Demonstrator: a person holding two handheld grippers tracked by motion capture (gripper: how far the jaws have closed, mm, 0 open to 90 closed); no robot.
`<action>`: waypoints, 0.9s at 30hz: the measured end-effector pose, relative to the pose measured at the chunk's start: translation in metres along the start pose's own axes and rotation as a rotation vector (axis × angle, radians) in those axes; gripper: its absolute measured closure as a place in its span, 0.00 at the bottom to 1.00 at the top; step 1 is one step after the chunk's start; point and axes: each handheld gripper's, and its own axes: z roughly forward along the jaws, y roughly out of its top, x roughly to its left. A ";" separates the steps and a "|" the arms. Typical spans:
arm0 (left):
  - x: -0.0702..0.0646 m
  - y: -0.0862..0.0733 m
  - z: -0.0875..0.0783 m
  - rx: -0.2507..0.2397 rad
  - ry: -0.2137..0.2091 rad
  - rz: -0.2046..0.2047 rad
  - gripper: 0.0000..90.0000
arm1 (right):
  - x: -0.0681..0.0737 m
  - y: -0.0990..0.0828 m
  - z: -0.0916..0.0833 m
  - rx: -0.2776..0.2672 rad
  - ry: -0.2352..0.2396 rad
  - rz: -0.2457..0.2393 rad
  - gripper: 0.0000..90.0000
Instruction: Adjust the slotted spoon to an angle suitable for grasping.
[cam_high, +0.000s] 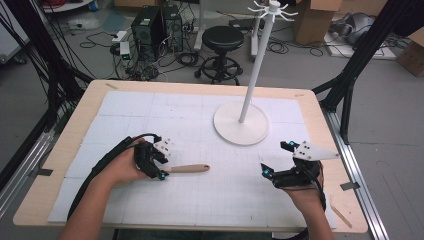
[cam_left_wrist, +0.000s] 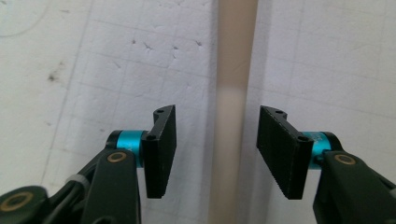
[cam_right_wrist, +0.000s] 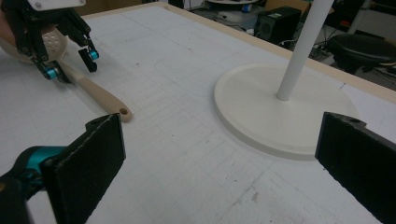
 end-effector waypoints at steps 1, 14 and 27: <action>-0.001 -0.002 -0.003 -0.016 0.006 -0.007 0.51 | 0.000 0.000 0.000 -0.002 0.000 -0.004 0.00; -0.015 -0.015 -0.052 -0.365 0.065 -0.036 0.37 | 0.000 -0.001 -0.001 -0.001 -0.001 -0.004 0.00; -0.024 -0.039 -0.090 -0.664 0.128 -0.099 0.20 | -0.002 -0.003 -0.001 0.000 0.002 0.001 0.00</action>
